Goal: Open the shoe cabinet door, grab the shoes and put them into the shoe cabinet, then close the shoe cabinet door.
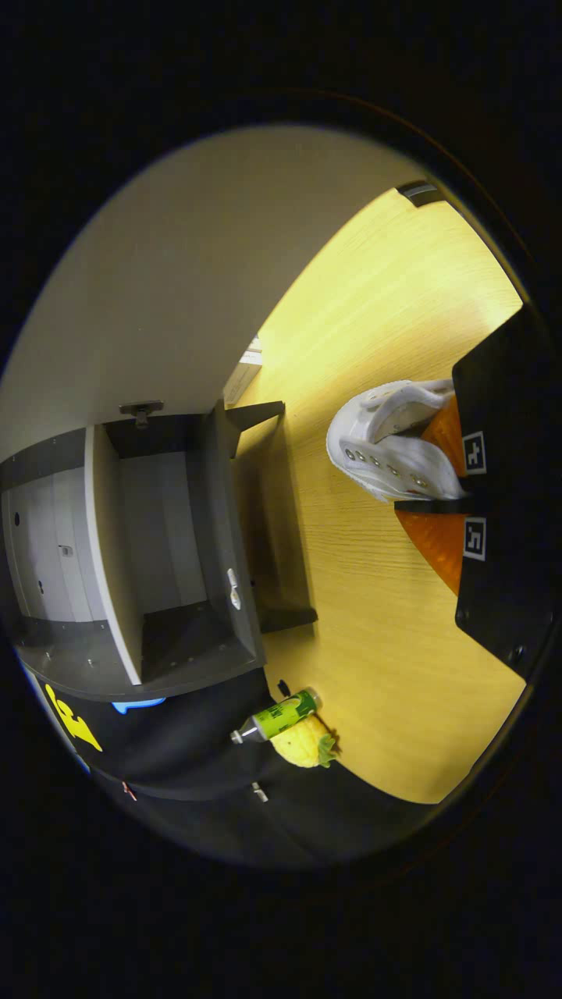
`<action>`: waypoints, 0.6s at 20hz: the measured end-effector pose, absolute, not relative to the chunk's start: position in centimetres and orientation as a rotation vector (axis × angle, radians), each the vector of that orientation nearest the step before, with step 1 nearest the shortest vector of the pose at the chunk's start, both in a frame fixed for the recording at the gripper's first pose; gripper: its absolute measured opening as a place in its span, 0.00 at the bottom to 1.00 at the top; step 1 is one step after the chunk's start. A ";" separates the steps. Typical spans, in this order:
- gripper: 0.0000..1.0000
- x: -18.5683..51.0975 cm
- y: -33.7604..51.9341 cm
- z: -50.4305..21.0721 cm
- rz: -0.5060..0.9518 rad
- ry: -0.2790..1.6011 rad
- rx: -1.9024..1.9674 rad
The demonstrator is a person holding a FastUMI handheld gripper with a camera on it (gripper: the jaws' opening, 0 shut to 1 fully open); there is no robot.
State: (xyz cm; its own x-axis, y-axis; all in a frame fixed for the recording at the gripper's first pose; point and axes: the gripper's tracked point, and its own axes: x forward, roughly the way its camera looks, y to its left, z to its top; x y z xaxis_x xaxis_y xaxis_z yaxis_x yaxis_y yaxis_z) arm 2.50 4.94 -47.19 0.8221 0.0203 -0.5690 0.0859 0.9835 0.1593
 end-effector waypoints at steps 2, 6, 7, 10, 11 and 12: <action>0.05 2.4 4.5 -43.9 -0.029 0.574 0.155; 0.05 3.0 5.6 -35.9 0.013 0.504 0.150; 0.05 3.3 5.8 -33.8 0.021 0.491 0.144; 0.05 4.7 7.0 -27.7 0.050 0.438 0.152; 0.05 5.3 7.4 -25.9 0.059 0.423 0.152; 0.05 5.9 7.7 -24.3 0.067 0.411 0.150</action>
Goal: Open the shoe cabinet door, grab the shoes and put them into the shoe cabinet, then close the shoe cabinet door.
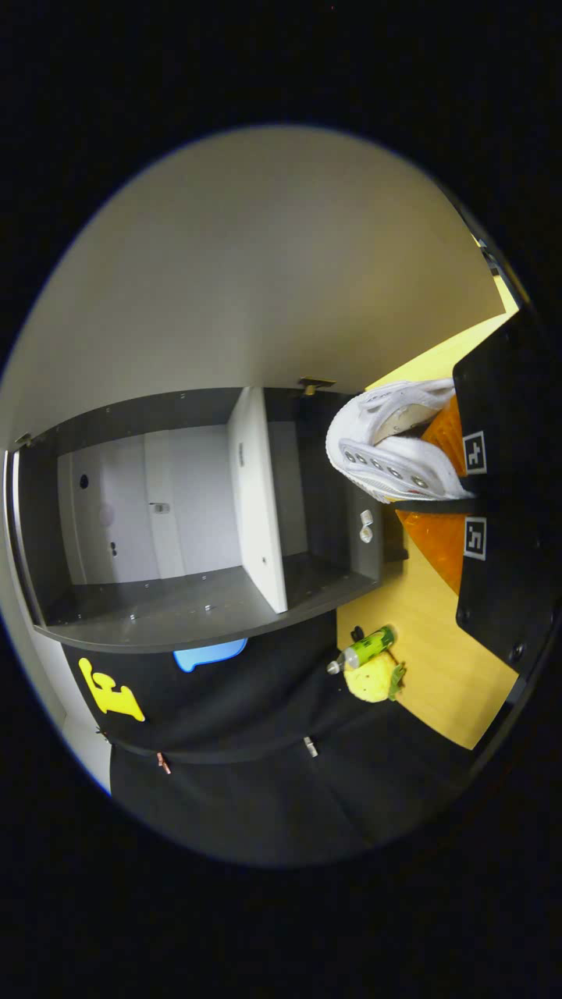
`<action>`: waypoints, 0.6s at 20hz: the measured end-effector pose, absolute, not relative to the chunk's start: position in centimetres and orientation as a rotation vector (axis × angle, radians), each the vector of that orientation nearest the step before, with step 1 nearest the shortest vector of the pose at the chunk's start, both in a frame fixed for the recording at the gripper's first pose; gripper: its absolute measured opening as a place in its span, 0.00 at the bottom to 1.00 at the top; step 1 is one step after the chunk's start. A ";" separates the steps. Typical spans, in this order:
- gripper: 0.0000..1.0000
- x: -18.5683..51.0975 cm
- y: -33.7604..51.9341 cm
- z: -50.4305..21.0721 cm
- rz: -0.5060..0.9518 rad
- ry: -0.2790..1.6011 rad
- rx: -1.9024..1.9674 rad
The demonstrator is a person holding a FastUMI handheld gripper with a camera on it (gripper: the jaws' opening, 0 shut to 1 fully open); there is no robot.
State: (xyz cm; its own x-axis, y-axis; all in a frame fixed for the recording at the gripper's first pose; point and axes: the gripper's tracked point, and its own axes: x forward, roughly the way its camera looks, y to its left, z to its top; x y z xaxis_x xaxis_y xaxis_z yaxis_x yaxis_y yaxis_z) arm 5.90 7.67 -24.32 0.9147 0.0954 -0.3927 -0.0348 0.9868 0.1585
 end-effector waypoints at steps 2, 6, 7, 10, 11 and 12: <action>0.05 7.4 8.2 -21.0 0.080 0.380 0.140; 0.05 11.3 9.0 -15.9 0.098 0.332 0.138; 0.05 12.7 9.0 -15.0 0.100 0.328 0.148; 0.05 17.2 9.0 -13.4 0.098 0.326 0.152; 0.05 18.7 9.0 -13.3 0.101 0.327 0.140; 0.05 20.3 9.1 -13.5 0.106 0.338 0.121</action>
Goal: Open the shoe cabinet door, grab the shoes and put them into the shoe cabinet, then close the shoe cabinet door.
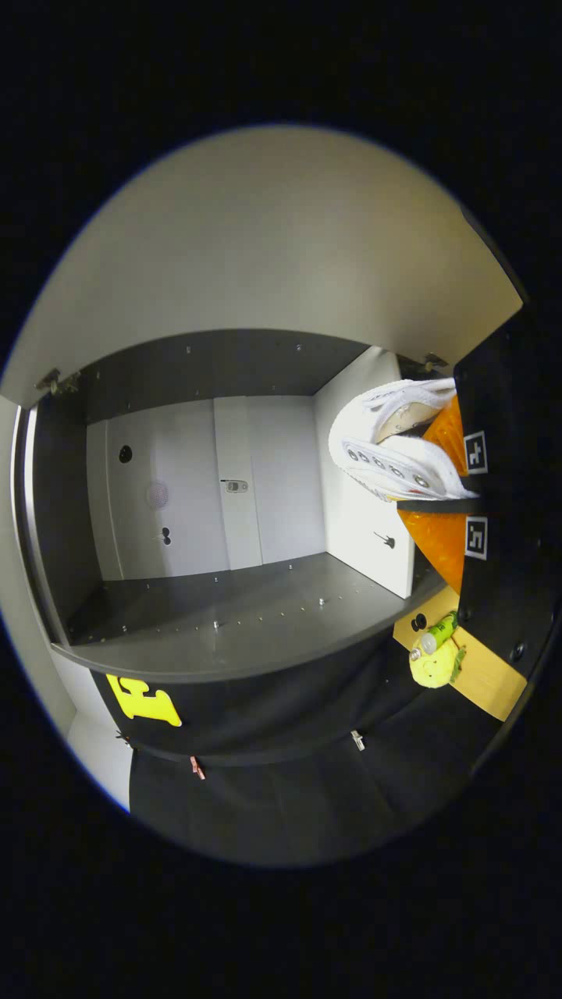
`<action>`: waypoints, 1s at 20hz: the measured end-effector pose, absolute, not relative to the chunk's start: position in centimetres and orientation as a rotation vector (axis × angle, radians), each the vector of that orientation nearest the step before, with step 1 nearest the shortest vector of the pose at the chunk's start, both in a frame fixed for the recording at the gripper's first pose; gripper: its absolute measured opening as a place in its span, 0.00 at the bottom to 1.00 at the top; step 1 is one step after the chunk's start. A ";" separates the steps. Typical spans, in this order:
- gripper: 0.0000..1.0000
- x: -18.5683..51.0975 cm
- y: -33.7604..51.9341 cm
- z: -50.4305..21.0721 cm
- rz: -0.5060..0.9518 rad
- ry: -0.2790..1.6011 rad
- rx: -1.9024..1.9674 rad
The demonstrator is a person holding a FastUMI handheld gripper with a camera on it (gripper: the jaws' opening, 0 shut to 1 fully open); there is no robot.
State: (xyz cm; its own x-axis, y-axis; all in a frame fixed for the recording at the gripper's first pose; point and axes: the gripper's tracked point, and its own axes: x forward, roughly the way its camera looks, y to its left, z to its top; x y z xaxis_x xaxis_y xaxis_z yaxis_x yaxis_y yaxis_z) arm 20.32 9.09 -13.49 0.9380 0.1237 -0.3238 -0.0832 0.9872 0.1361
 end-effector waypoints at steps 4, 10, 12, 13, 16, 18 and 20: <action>0.05 26.7 9.6 -14.4 0.096 0.361 0.103; 0.05 34.6 10.9 -17.6 0.111 0.390 0.000; 0.05 37.0 11.2 -19.0 0.106 0.411 -0.009; 0.05 38.0 11.3 -19.6 0.104 0.418 -0.021; 0.05 40.8 11.1 -21.3 0.104 0.442 -0.085; 0.05 42.4 11.0 -22.1 0.092 0.441 -0.129; 0.05 43.4 11.0 -22.8 0.088 0.441 -0.159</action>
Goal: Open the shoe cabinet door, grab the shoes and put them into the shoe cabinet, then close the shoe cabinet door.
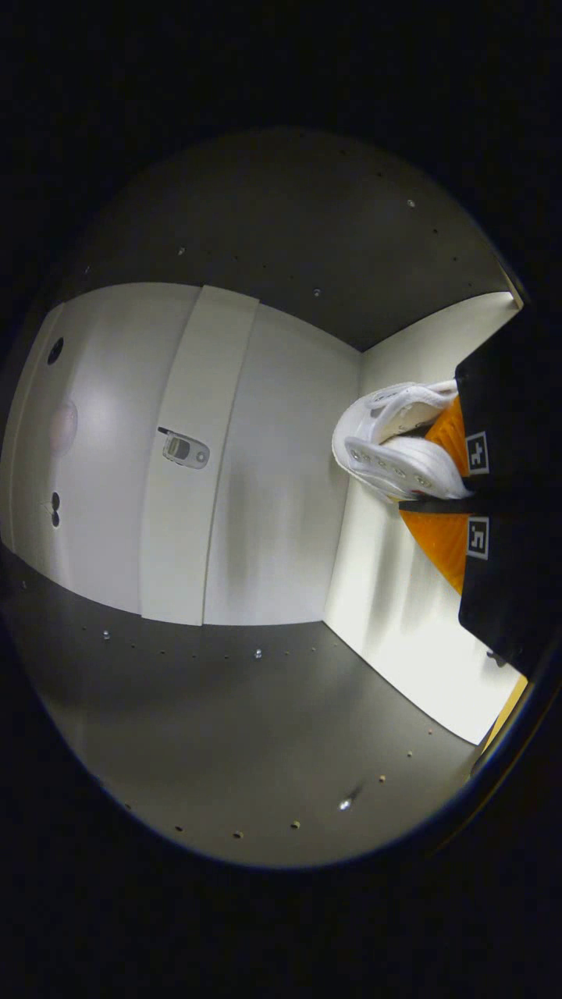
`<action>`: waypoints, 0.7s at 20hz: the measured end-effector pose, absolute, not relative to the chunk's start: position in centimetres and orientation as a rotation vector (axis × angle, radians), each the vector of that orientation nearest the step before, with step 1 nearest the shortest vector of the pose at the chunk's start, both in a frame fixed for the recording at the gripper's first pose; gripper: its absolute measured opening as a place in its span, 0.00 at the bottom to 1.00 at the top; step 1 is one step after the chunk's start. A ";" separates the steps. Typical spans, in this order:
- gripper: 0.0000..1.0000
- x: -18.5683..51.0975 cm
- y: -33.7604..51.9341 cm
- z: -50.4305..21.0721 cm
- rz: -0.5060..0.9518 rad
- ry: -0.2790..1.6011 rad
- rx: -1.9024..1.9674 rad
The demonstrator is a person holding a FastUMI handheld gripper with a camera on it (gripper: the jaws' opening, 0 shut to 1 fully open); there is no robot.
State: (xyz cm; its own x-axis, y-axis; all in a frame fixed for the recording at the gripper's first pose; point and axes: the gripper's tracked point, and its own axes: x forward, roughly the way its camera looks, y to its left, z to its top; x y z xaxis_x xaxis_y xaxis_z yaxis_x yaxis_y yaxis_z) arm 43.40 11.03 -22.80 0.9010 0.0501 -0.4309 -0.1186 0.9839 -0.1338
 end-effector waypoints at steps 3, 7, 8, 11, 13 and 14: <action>0.05 43.6 11.8 -24.1 0.095 0.475 -0.156; 0.06 43.6 12.2 -24.4 0.062 0.491 -0.121; 0.08 43.5 12.2 -24.4 0.056 0.496 -0.114; 0.21 42.7 13.4 -24.5 0.086 0.524 -0.066; 0.39 41.7 14.0 -24.2 0.108 0.530 -0.061; 0.50 41.2 14.2 -23.9 0.115 0.527 -0.055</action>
State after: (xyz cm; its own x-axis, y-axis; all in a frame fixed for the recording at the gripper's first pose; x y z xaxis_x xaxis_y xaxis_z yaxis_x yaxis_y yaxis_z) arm 41.20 14.23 -23.87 0.8580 0.0953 -0.5047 -0.1236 0.9921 -0.0227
